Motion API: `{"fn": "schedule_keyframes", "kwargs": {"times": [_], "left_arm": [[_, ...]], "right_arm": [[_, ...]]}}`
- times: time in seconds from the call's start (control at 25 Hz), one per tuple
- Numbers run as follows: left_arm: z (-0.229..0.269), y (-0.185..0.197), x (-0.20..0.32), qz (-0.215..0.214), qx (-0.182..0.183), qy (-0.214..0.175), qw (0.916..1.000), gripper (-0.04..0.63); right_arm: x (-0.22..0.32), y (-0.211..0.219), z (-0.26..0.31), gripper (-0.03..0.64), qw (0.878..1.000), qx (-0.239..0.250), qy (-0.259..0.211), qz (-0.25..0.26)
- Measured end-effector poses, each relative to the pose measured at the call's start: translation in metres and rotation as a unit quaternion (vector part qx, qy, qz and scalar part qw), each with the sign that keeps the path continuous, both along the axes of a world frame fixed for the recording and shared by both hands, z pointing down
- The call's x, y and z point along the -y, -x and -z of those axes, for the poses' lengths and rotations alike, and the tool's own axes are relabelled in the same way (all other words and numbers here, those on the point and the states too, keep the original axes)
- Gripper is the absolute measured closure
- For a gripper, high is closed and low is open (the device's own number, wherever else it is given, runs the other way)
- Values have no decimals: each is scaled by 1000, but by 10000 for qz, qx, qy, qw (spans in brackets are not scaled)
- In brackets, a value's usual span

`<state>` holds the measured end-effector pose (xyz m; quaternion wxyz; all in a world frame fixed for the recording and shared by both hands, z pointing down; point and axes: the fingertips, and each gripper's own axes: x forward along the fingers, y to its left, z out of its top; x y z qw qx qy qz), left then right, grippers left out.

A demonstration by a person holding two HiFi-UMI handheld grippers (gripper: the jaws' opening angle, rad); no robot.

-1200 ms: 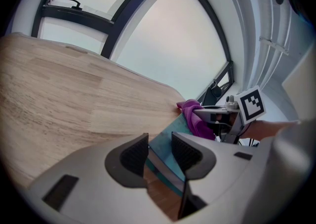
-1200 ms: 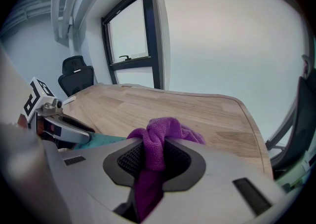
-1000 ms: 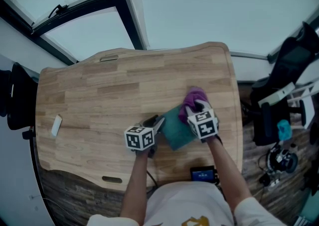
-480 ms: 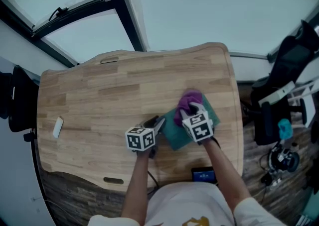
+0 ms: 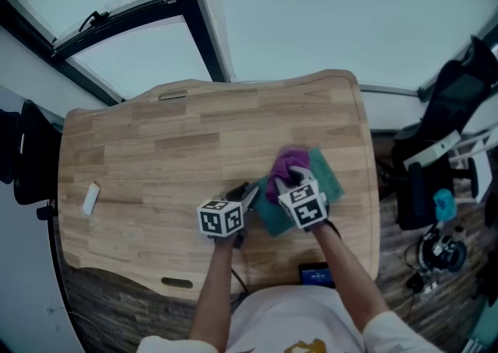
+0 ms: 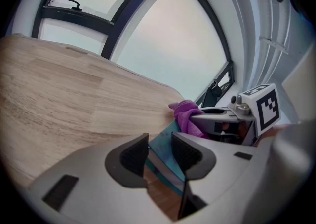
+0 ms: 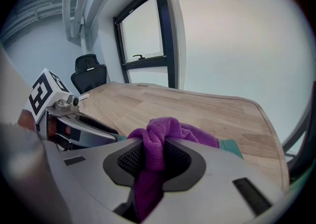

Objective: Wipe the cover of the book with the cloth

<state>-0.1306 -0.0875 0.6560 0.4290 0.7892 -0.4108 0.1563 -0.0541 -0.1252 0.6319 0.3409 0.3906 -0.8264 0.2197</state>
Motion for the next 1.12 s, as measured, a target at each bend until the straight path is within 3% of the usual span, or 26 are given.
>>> {"fn": "schedule_keyframes", "kwargs": {"times": [1.12], "left_arm": [[-2, 0, 0, 15, 9, -22, 10000, 448]], "right_arm": [[-25, 41, -1, 540, 9972, 244, 182, 684]]}}
